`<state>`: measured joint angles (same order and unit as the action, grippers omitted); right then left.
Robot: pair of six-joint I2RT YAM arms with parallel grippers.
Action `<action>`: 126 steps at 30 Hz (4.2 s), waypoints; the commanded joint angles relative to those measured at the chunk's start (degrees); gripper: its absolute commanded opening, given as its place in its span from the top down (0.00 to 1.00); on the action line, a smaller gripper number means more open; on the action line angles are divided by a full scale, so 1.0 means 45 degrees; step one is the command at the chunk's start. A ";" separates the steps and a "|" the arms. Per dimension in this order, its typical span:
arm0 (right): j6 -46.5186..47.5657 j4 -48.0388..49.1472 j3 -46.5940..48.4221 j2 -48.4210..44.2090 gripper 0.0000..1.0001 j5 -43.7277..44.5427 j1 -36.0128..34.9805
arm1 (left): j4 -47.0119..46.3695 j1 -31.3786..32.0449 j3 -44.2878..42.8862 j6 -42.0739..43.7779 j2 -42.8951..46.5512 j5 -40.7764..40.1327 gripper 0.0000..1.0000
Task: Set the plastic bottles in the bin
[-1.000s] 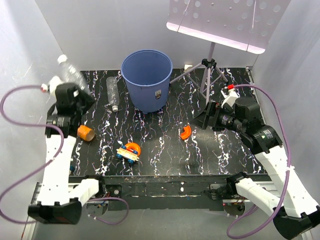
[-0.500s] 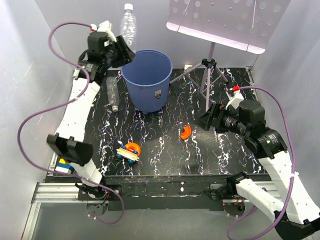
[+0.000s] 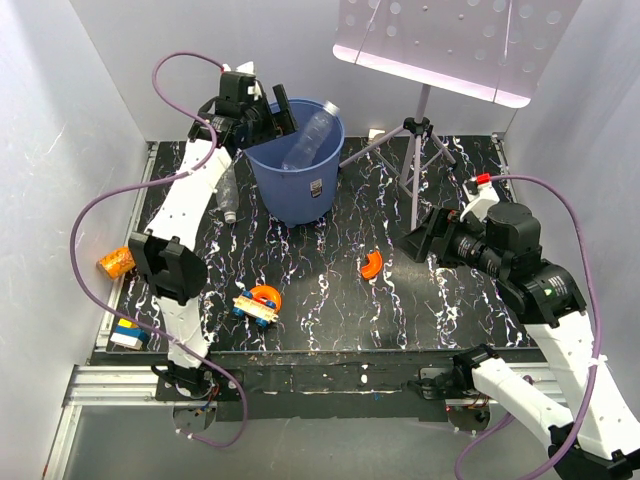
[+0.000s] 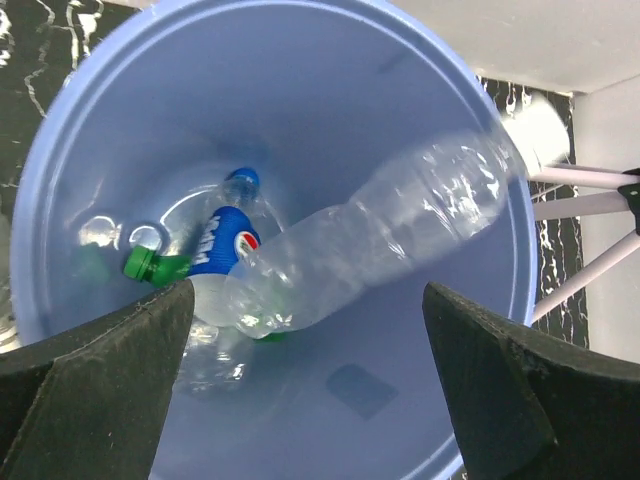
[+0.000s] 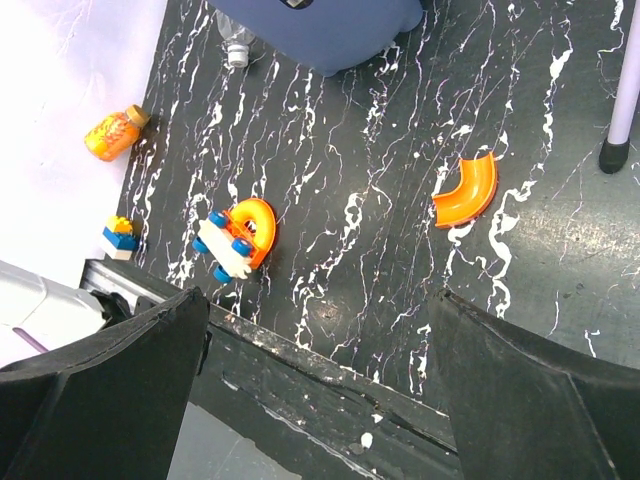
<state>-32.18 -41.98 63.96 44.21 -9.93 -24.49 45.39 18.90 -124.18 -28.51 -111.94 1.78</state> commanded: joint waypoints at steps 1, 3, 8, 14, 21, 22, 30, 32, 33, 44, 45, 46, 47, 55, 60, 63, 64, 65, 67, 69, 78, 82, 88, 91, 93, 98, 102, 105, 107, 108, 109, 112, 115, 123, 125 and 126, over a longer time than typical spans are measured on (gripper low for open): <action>0.0062 0.0245 0.0141 0.0137 0.04 -0.0018 -0.0007 | 0.0519 -0.0039 0.0131 0.0242 0.2409 -0.1117 0.02; 0.0043 0.0460 0.0161 0.0293 0.04 -0.0175 -0.0007 | 0.1180 -0.0175 0.0872 0.0029 0.3464 -0.1778 0.02; 0.0023 0.0870 0.0005 0.0411 0.04 -0.0623 -0.0007 | 0.0912 -0.1753 0.5768 -0.1161 0.7292 -0.2875 0.02; 0.0062 0.1163 -0.0268 0.0372 0.04 -0.0996 -0.0007 | 0.2217 -0.5328 0.9992 -0.3484 0.9327 -0.4669 0.02; 0.0101 0.0989 -0.0093 0.0528 0.04 -0.1289 -0.0007 | 0.2649 -0.7400 1.3373 -0.5713 1.0168 -0.5668 0.02; 0.0121 0.0988 -0.0151 0.0470 0.04 -0.1289 0.0012 | 0.2610 -0.7576 1.3667 -0.5869 1.0227 -0.5863 0.02; 0.0024 0.0793 -0.0035 0.0586 0.04 -0.1307 0.0012 | 0.2725 -0.8340 1.2715 -0.4505 0.9193 -0.6389 0.02; -0.0074 0.0909 -0.0015 0.0665 0.04 -0.1366 -0.0007 | 0.2902 -0.8378 1.2518 -0.4173 0.9056 -0.6976 0.02; -0.0113 0.0968 -0.0034 0.0703 0.04 -0.1405 -0.0007 | 0.2825 -0.8398 1.2517 -0.3882 0.9036 -0.7075 0.02; -0.0504 0.1340 -0.0172 0.1055 0.04 -0.1815 -0.0007 | 0.0951 -0.8573 1.2185 0.0301 0.7825 -0.6880 0.02; -0.0504 0.1301 -0.0094 0.1133 0.04 -0.1855 -0.0007 | 0.0872 -0.8632 1.2185 0.0262 0.7806 -0.6822 0.02; -0.0524 0.1301 -0.0074 0.1134 0.04 -0.1894 -0.0007 | 0.0717 -0.8671 1.2243 0.0262 0.7805 -0.6802 0.02; -0.0543 0.1301 -0.0054 0.1134 0.04 -0.1913 -0.0007 | 0.0502 -0.8710 1.2263 0.0301 0.7767 -0.6705 0.02; -0.0699 0.1340 -0.0171 0.1075 0.04 -0.1855 -0.0007 | -0.0515 -0.8730 1.1465 0.1180 0.5388 -0.6960 0.02; -0.0719 0.1321 0.0043 0.1250 0.04 -0.1972 -0.0007 | -0.0885 -0.8750 1.1169 0.1140 0.4251 -0.6355 0.02; -0.0680 0.1340 0.0277 0.1406 0.04 -0.2011 0.0013 | -0.1062 -0.8750 1.1306 0.1083 0.3901 -0.6371 0.02; -0.0641 0.1320 0.0355 0.1446 0.04 -0.2031 -0.0007 | -0.1062 -0.8730 1.1268 0.1044 0.3783 -0.6450 0.02; -0.0602 0.1282 0.0414 0.1485 0.04 -0.2050 -0.0007 | -0.1043 -0.8730 1.1209 0.1043 0.3627 -0.6741 0.02; -0.0524 0.1242 0.0493 0.1563 0.04 -0.2070 -0.0007 | -0.1004 -0.8730 1.1131 0.0946 0.3509 -0.7171 0.02; -0.0524 0.1242 0.0473 0.1660 0.04 -0.2128 -0.0007 | -0.1101 -0.8769 1.1034 0.0965 0.3450 -0.7174 0.02; -0.0719 0.1399 0.0200 0.1525 0.05 -0.2246 -0.0007 | -0.0652 -0.9062 1.0895 0.0536 0.2474 -0.6336 0.02; -0.0875 0.1515 0.0044 0.1446 0.05 -0.2343 -0.0007 | -0.0477 -0.9121 1.1286 0.0458 0.2473 -0.5633 0.02; -0.1051 0.1847 -0.0093 0.1582 0.05 -0.2616 -0.0007 | -0.1100 -0.9121 1.3002 -0.0148 0.3760 -0.3582 0.02; -0.1071 0.1887 -0.0093 0.1544 0.05 -0.2695 -0.0007 | -0.1063 -0.9101 1.3279 -0.0207 0.3880 -0.3482 0.02; -0.1032 0.1828 -0.0151 0.1408 0.05 -0.2598 -0.0007 | -0.0868 -0.9121 1.3104 -0.0188 0.3782 -0.3462 0.02; -0.1050 0.1730 -0.0366 0.1173 0.05 -0.2441 -0.0007 | -0.0653 -0.9121 1.3123 -0.0090 0.3859 -0.3190 0.02; -0.1109 0.1808 -0.0425 0.1133 0.05 -0.2460 -0.0007 | -0.0750 -0.9101 1.3396 0.0046 0.4639 -0.2312 0.02; -0.1187 0.1944 -0.0503 0.1133 0.05 -0.2499 -0.0026 | -0.0633 -0.9101 1.3513 0.0242 0.5206 -0.1881 0.02; -0.1246 0.2081 -0.0600 0.1095 0.05 -0.2519 -0.0007 | -0.0633 -0.9101 1.3572 0.0223 0.5519 -0.1530 0.02; -0.1285 0.2140 -0.0678 0.1094 0.05 -0.2538 -0.0007 | -0.0594 -0.9101 1.3572 0.0184 0.5597 -0.1297 0.02; -0.1324 0.2199 -0.0698 0.1075 0.05 -0.2577 0.0012 | -0.0594 -0.9101 1.3591 0.0164 0.5695 -0.1062 0.02; -0.1324 0.2180 -0.0757 0.1075 0.05 -0.2636 -0.0026 | -0.0302 -0.9101 1.3456 0.0047 0.5890 -0.0787 0.02; -0.1247 0.2063 -0.0796 0.0842 0.05 -0.2481 -0.0007 | -0.0067 -0.9101 1.3299 0.0008 0.6378 -0.0534 0.02; -0.1286 0.2082 -0.1148 0.0548 0.05 -0.2402 -0.0007 | -0.0943 -0.9101 1.3629 0.2330 0.7432 0.1753 0.02; -0.1266 0.2082 -0.1148 0.0528 0.05 -0.2382 -0.0007 | -0.1179 -0.9101 1.3845 0.2527 0.7648 0.1403 0.02; -0.1208 0.2063 -0.1109 0.0489 0.05 -0.2363 -0.0007 | -0.1199 -0.9101 1.3904 0.2489 0.7649 0.1111 0.02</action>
<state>-37.78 -34.81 59.02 47.18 -20.73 -24.49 42.44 -22.00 -62.92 -21.39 -80.99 5.87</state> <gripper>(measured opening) 0.952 0.983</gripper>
